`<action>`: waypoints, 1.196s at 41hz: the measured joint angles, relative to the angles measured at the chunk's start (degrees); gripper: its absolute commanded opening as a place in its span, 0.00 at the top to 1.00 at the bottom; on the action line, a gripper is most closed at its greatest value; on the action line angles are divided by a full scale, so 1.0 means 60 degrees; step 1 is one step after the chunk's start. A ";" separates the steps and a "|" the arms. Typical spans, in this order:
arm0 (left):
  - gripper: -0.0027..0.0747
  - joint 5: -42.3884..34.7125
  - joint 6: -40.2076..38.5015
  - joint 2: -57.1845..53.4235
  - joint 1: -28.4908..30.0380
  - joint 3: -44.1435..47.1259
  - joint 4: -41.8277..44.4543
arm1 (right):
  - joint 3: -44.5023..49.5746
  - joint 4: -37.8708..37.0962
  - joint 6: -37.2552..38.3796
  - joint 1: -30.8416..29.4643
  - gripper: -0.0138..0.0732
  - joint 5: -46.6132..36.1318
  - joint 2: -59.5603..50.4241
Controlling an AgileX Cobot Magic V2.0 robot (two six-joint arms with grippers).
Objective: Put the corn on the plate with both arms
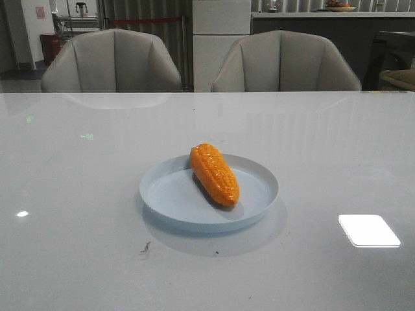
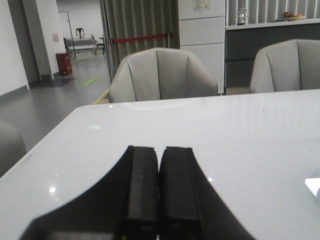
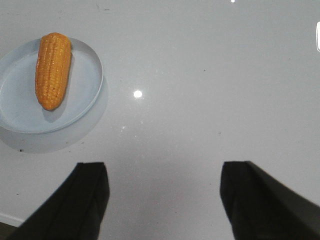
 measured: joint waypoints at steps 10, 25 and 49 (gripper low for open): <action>0.85 0.0226 0.0000 0.0000 0.0000 0.0000 0.0000 | 0.0000 0.0000 0.0000 0.0000 0.19 0.0000 0.0000; 0.85 0.0262 0.0000 0.0000 0.0000 0.0000 0.0000 | 0.0000 0.0000 0.0000 0.0015 0.19 0.0000 0.0000; 0.85 0.0262 0.0000 0.0000 0.0000 0.0000 0.0000 | 0.0000 -0.0285 -0.0006 0.0038 0.77 0.0105 -0.3290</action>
